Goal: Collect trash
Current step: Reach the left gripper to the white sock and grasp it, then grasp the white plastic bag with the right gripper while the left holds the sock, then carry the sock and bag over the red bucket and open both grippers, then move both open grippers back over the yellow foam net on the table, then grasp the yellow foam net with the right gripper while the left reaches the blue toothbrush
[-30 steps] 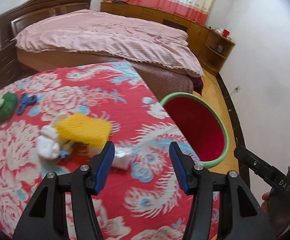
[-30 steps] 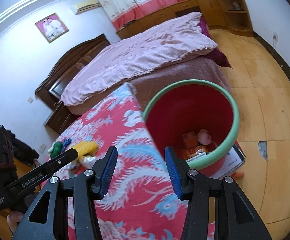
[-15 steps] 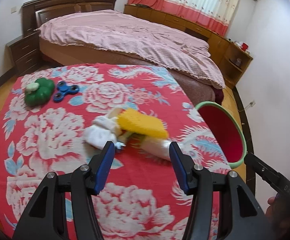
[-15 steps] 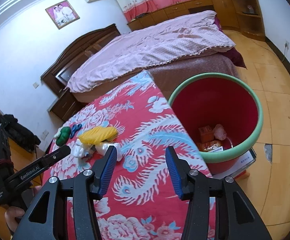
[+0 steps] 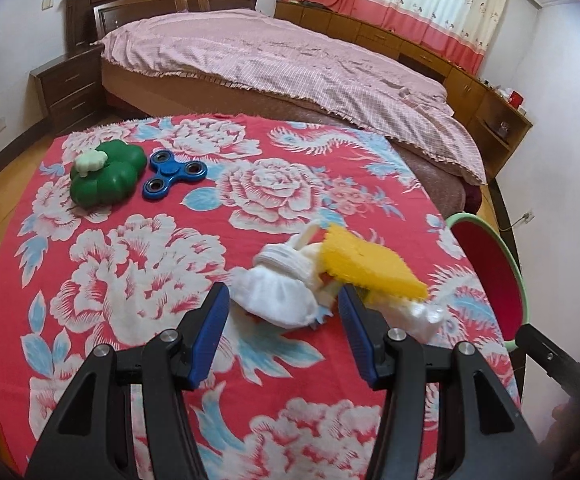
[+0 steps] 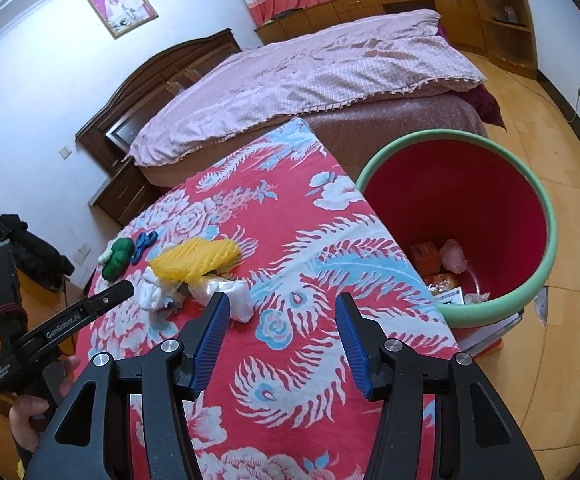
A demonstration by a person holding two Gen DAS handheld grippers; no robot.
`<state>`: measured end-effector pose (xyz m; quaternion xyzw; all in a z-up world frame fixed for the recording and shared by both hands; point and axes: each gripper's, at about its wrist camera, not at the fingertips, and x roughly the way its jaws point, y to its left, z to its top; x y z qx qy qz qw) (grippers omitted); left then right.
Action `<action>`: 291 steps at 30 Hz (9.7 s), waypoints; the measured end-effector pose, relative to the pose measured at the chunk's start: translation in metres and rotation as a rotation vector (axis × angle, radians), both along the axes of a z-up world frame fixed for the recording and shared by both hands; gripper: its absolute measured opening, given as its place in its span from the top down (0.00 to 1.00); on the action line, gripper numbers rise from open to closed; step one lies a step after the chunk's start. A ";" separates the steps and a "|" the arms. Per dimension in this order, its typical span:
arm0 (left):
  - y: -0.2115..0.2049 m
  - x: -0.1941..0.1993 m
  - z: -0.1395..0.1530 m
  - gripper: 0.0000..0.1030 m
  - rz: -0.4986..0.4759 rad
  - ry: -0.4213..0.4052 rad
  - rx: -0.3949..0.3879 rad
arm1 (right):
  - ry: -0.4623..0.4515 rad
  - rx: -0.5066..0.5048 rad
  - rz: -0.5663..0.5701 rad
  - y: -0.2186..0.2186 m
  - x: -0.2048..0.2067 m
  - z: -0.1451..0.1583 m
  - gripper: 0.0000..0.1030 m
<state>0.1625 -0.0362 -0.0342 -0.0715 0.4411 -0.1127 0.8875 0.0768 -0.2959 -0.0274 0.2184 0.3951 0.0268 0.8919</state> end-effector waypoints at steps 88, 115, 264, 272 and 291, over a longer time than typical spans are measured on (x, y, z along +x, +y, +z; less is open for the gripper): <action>0.033 -0.064 0.025 0.75 0.053 -0.069 -0.146 | -0.010 -0.043 0.144 0.049 -0.017 -0.008 0.71; -0.112 -0.029 0.031 0.75 -0.208 -0.033 -0.110 | -0.027 -0.002 -0.157 -0.075 -0.026 0.000 0.71; 0.062 -0.011 -0.026 0.55 0.189 0.035 -0.049 | 0.015 -0.024 0.125 0.098 0.089 -0.009 0.93; 0.046 -0.011 -0.023 0.55 0.148 0.034 -0.048 | -0.063 -0.015 0.068 0.074 0.069 0.013 0.93; -0.026 0.012 -0.026 0.55 -0.058 0.050 -0.016 | -0.093 -0.005 -0.067 0.013 0.032 0.021 0.93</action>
